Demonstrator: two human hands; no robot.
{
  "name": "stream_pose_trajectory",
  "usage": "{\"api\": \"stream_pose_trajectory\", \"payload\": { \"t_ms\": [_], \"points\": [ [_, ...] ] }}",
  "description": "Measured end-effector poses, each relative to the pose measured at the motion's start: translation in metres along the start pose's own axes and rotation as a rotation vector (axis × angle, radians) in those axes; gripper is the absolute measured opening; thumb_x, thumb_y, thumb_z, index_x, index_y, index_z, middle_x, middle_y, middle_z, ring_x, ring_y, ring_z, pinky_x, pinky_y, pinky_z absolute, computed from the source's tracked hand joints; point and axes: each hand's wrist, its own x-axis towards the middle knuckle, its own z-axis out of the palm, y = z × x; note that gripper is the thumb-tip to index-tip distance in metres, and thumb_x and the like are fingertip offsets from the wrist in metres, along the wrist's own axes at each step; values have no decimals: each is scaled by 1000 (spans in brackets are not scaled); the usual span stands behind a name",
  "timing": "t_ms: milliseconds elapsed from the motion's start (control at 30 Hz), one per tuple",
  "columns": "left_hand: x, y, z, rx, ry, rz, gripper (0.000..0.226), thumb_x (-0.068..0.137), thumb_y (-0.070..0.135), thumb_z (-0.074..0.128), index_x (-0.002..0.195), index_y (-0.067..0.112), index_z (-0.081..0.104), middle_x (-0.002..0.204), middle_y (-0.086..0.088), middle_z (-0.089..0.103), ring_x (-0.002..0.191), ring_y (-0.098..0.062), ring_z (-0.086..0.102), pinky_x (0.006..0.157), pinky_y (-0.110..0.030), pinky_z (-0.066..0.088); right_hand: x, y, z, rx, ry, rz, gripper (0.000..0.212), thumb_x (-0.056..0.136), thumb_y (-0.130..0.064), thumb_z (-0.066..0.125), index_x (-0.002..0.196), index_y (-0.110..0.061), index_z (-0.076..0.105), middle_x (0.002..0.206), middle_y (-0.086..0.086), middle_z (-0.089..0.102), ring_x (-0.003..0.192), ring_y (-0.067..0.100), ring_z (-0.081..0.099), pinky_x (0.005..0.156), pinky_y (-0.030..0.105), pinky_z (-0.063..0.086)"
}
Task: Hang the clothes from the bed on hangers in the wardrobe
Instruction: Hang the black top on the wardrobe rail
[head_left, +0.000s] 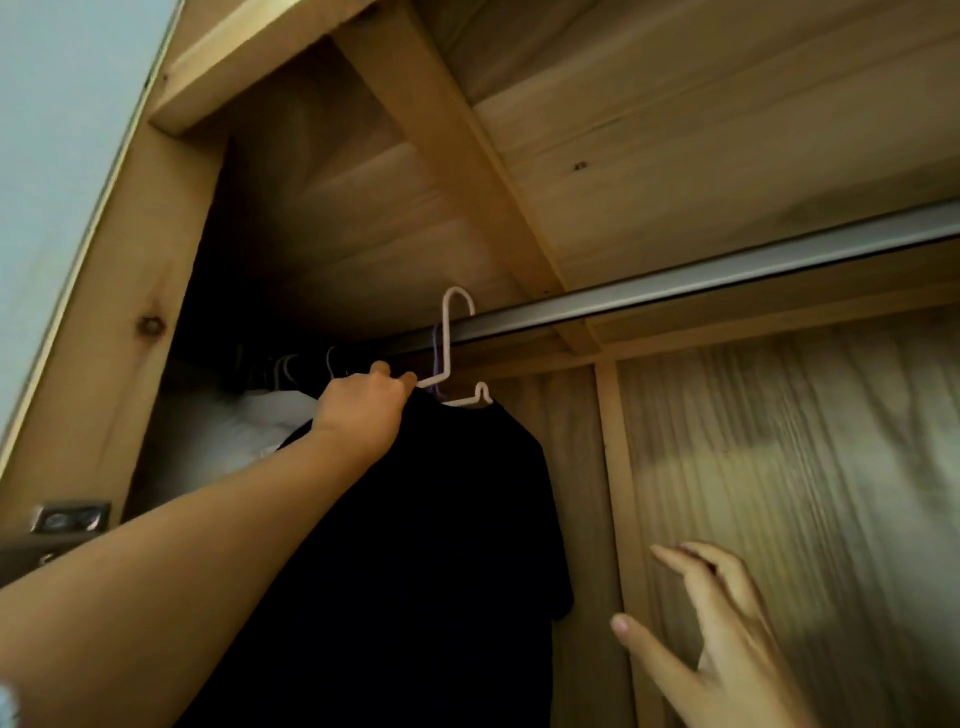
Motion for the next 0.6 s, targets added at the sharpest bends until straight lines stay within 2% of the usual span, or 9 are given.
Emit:
{"api": "stream_pose_trajectory", "payload": {
  "t_ms": [100, 167, 233, 300, 367, 433, 500, 567, 600],
  "points": [
    [2, 8, 10, 39, -20, 43, 46, 100, 24, 37, 144, 24, 28, 118, -9, 44, 92, -28, 59, 63, -33, 41, 0, 3, 4, -27, 3, -25, 65, 55, -63, 61, 113, -34, 56, 117, -11, 40, 100, -16, 32, 84, 7, 26],
    [1, 14, 18, 50, -25, 62, 45, 99, 27, 39, 143, 25, 29, 117, -8, 44, 92, -26, 59, 62, -32, 40, 0, 5, 4, -39, -28, -14, 65, 56, -68, 58, 114, -38, 51, 119, -14, 36, 104, -15, 29, 86, 7, 22],
    [0, 14, 21, 56, -9, 59, 45, 99, 27, 39, 143, 25, 29, 114, -7, 44, 92, -26, 60, 61, -32, 39, 2, 7, 3, -41, -51, -20, 65, 63, -72, 64, 118, -40, 47, 122, -16, 31, 111, -11, 28, 89, 8, 20],
    [-1, 12, 22, 53, 22, 55, 44, 99, 25, 39, 142, 24, 29, 113, -7, 45, 93, -26, 60, 60, -32, 38, 6, 8, 1, -40, -116, 10, 60, 70, -61, 64, 122, -41, 42, 123, -20, 25, 118, -7, 25, 92, 11, 20],
    [-5, 14, 22, 71, 59, 48, 46, 97, 24, 41, 142, 22, 30, 115, -7, 46, 99, -25, 56, 61, -31, 36, 8, 7, -2, -19, -161, 12, 54, 77, -51, 63, 123, -42, 38, 121, -24, 21, 116, -11, 21, 92, 11, 20],
    [-12, 15, 25, 111, 113, 55, 49, 96, 27, 43, 142, 19, 31, 122, -7, 46, 108, -25, 49, 69, -32, 37, 9, 7, -4, 3, -172, -9, 52, 77, -51, 61, 123, -43, 36, 120, -26, 21, 112, -14, 20, 90, 7, 21],
    [-21, 17, 28, 112, 218, 100, 50, 91, 30, 52, 138, 14, 43, 124, -9, 49, 109, -28, 48, 80, -36, 39, 7, 5, -5, 11, -161, -49, 52, 72, -58, 55, 119, -44, 36, 117, -27, 23, 110, -14, 21, 86, -3, 20],
    [-39, 20, 31, 43, 379, 151, 45, 79, 30, 68, 119, 12, 63, 110, -11, 59, 95, -31, 55, 75, -38, 44, 5, 0, -3, 34, -133, -80, 50, 71, -65, 52, 115, -46, 38, 117, -34, 24, 110, -14, 25, 84, -8, 19],
    [-51, 24, 30, -21, 445, 168, 38, 77, 31, 67, 110, 13, 68, 102, -10, 62, 88, -30, 58, 72, -38, 46, 3, -3, -2, 55, -110, -97, 48, 74, -70, 52, 114, -46, 40, 119, -34, 27, 109, -14, 29, 83, -8, 20]
  ]
}}
